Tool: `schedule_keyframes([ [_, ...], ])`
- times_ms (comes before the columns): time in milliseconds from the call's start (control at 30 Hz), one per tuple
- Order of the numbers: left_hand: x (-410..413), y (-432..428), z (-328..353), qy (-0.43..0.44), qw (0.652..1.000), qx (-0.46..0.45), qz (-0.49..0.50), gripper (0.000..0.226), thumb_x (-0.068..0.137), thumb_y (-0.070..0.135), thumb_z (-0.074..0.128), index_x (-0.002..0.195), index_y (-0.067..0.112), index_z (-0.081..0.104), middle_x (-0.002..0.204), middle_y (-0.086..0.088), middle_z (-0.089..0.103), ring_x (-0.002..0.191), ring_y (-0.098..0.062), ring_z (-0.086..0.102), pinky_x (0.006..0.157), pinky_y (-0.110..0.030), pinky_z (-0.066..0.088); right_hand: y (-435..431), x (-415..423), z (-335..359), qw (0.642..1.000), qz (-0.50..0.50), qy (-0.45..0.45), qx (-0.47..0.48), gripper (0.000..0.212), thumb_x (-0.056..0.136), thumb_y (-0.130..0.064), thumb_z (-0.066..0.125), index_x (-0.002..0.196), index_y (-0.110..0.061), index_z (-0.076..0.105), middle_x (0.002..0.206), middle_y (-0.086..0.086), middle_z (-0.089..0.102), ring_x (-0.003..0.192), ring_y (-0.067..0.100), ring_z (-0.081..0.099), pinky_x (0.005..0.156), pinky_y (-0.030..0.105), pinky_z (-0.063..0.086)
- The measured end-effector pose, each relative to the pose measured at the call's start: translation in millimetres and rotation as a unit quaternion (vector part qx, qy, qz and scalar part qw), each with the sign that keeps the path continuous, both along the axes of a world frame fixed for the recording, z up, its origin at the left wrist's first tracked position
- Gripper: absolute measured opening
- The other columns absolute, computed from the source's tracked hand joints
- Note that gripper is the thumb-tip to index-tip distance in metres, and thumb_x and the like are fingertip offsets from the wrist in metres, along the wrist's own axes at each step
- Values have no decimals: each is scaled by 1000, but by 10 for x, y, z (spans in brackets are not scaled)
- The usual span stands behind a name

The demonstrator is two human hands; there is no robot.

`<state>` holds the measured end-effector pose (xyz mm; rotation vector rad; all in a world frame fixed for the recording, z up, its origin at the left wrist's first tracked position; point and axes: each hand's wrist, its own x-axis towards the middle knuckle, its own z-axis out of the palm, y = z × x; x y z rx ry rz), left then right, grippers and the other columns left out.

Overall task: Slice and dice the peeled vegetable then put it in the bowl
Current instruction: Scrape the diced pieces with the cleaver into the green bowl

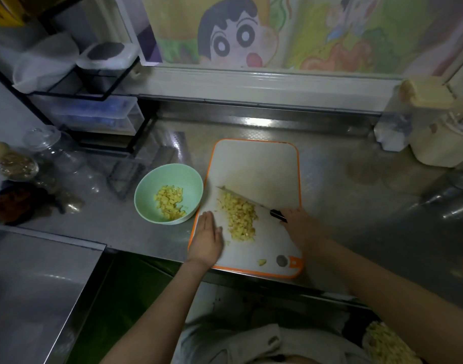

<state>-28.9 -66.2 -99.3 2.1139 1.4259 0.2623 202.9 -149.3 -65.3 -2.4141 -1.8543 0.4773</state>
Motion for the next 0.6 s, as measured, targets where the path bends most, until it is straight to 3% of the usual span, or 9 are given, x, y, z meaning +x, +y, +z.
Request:
schedule_keyframes([
  [100,29,9,3,-8,1000,2,13,54,99,22,37,145,0,20,153,-16,19,143,-24,13,113,-21,5,-59,33,54,999,25,26,-11,35,101,-25,39,134,-15,43,131,3,50,119,18,44,93,25,35],
  [200,74,40,17,-18,1000,10,12,52,99,20,36,145,0,22,153,-16,21,143,-24,15,112,-21,5,-151,34,199,992,-29,120,31,30,100,-22,42,127,-12,50,118,7,56,107,21,51,85,26,39],
  [300,149,90,52,-41,999,9,9,51,99,19,36,145,1,22,153,-14,19,143,-22,15,110,-16,3,-286,-8,298,949,-150,262,87,25,101,-26,40,117,-13,55,92,-1,56,81,14,54,64,20,38],
  [467,300,251,85,-79,996,-13,29,50,100,20,34,146,3,21,154,-12,19,143,-21,16,110,-15,4,-476,-74,274,876,-296,349,149,34,101,-28,39,74,-11,52,63,0,51,57,14,48,43,9,36],
  [533,348,298,91,-92,994,-38,39,49,101,21,33,146,5,22,154,-11,20,143,-20,17,112,-20,8,-541,-100,184,857,-333,362,153,39,101,-29,38,69,-13,53,61,1,52,56,13,48,45,10,37],
  [600,390,312,87,-109,991,-58,46,48,101,22,32,146,7,24,154,-10,22,142,-21,18,113,-23,11,-593,-140,51,844,-349,385,133,36,101,-31,38,75,-17,58,67,1,59,62,13,55,58,22,44],
])
